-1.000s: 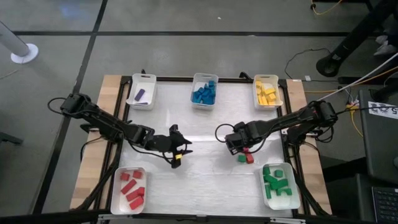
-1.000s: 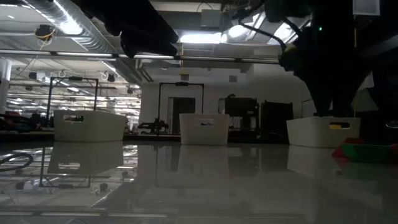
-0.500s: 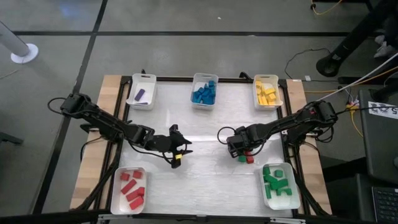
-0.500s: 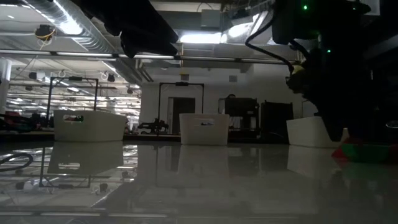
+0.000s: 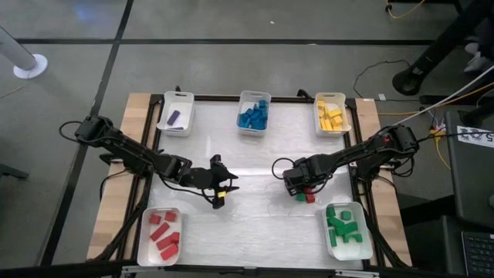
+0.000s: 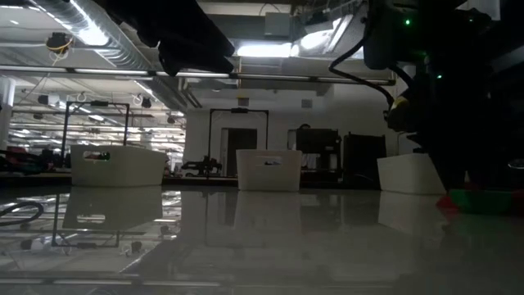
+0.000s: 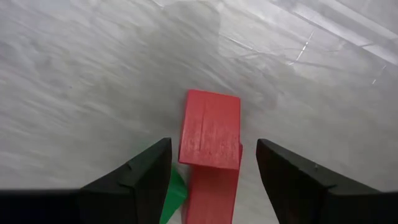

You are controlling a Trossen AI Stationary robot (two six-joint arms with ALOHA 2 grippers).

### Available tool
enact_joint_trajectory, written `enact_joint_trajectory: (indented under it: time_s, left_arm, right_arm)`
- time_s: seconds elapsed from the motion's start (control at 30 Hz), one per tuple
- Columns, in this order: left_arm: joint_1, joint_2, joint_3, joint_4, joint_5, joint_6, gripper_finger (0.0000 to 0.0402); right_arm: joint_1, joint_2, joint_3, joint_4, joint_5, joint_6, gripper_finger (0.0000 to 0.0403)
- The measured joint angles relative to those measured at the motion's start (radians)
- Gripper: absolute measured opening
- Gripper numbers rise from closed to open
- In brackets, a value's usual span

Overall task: Sort blocks
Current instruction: Put the red block into the bottom left white bin

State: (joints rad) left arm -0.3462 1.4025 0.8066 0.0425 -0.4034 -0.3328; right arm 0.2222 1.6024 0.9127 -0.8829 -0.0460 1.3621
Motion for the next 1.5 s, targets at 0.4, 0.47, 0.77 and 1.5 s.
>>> enact_joint_trajectory:
  time_s: [0.4,0.47,0.77,1.5]
  left_arm:
    - [0.0,0.0,0.0,0.0,0.0,0.0,0.0164]
    - [0.0,-0.001,0.0,0.0,0.0,0.0,0.0164]
    - [0.0,-0.002,0.0,0.0,0.0,0.001,0.0164]
    - [-0.001,-0.083,0.0,-0.015,-0.009,0.011,0.0164]
  right_arm:
    - [0.0,0.006,0.0,0.009,0.0,0.025,0.0237]
    - [0.0,0.014,0.0,0.019,0.0,0.026,0.0236]
    - [0.0,0.074,0.003,0.052,-0.033,0.006,0.0235]
    - [0.0,0.077,0.226,0.111,0.231,-0.295,0.0099]
